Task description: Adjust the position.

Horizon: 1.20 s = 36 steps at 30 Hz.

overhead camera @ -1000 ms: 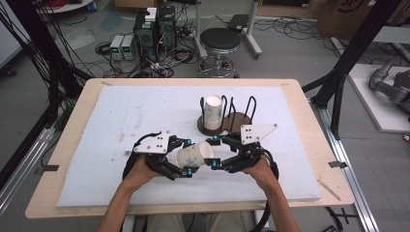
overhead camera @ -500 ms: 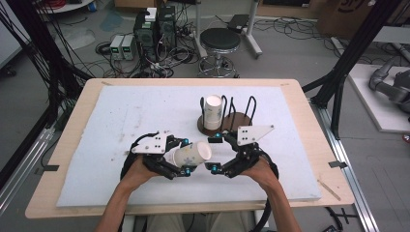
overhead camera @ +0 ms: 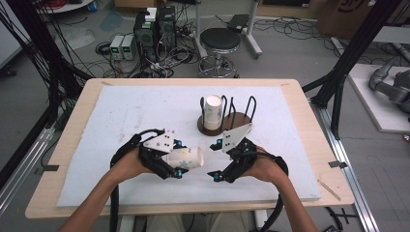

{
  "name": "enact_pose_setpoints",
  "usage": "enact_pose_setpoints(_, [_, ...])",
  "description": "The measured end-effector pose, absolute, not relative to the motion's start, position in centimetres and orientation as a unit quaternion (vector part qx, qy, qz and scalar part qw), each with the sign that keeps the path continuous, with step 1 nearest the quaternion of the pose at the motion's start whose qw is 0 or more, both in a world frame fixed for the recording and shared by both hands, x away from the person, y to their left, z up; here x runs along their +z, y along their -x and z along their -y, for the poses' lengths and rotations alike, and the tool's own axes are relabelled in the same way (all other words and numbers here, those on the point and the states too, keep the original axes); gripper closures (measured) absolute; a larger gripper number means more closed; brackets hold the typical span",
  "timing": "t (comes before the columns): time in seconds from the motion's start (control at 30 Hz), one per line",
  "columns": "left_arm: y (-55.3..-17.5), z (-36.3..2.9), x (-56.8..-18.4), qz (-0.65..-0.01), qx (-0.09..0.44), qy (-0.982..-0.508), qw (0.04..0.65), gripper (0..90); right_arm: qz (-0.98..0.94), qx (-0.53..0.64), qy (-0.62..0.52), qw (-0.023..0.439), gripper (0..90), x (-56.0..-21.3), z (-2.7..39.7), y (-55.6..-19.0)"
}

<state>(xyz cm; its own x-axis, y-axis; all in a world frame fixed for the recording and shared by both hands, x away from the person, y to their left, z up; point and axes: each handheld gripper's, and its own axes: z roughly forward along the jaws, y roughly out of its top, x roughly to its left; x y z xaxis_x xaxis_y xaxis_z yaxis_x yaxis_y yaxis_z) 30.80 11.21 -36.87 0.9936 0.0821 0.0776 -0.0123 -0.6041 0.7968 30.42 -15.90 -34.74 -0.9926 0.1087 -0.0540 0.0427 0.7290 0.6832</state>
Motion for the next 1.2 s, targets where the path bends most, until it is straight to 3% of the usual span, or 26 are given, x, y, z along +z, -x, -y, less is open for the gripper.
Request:
enact_pose_setpoints(0.13, [-31.0, -10.3, -36.2, -0.009, 0.05, -0.922, 0.385, 30.3, -0.946, 0.32, -0.039, 0.043, 16.3, -34.1, 15.4, -30.9])
enact_pose_setpoints(0.3, [-31.3, -9.8, -35.7, -0.005, 0.047, -0.934, 0.354, 30.3, -0.959, 0.28, -0.032, 0.04, 16.4, -33.6, 14.8, -31.4])
enact_pose_setpoints(1.2, [-31.6, -7.5, -34.9, 0.005, 0.046, -0.94, 0.338, 30.4, -0.971, 0.237, -0.003, 0.034, 17.1, -33.2, 11.9, -32.0])
